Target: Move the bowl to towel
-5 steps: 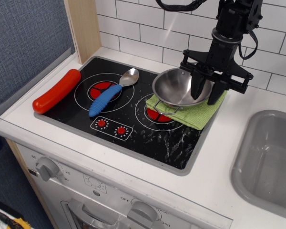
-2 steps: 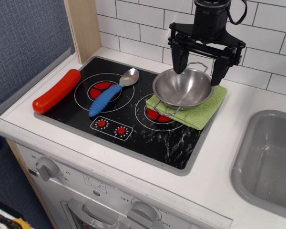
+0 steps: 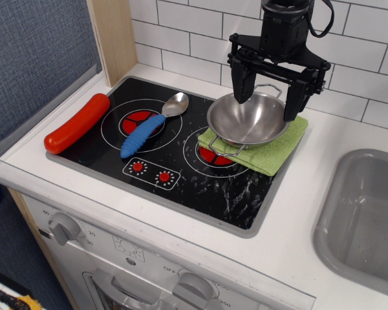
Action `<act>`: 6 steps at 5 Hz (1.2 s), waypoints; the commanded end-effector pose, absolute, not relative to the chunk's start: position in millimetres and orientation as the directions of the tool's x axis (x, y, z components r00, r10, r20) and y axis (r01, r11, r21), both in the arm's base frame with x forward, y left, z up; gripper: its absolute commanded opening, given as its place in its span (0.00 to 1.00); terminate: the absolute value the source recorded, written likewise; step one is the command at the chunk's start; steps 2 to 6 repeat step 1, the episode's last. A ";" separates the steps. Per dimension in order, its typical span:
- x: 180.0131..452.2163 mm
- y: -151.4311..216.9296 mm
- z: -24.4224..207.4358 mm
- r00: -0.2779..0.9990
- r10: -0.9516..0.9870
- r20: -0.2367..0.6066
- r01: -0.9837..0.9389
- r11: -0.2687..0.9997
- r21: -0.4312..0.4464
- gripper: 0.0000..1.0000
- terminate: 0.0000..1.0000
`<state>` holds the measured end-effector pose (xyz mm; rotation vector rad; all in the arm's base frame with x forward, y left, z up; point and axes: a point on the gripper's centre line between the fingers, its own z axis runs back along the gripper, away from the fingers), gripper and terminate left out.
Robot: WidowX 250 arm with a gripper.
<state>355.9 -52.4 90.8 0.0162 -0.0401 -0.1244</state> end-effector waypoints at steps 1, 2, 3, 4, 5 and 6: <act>355.7 -47.4 113.2 0.988 -0.116 0.105 0.115 0.993 0.016 1.00 1.00; 355.7 -47.4 113.2 0.988 -0.116 0.105 0.115 0.993 0.016 1.00 1.00; 355.7 -47.4 113.2 0.988 -0.116 0.105 0.115 0.993 0.016 1.00 1.00; 355.7 -47.4 113.2 0.988 -0.116 0.105 0.115 0.993 0.016 1.00 1.00; 355.7 -47.4 113.2 0.988 -0.116 0.105 0.115 0.993 0.016 1.00 1.00; 355.7 -47.4 113.2 0.988 -0.116 0.105 0.115 0.993 0.016 1.00 1.00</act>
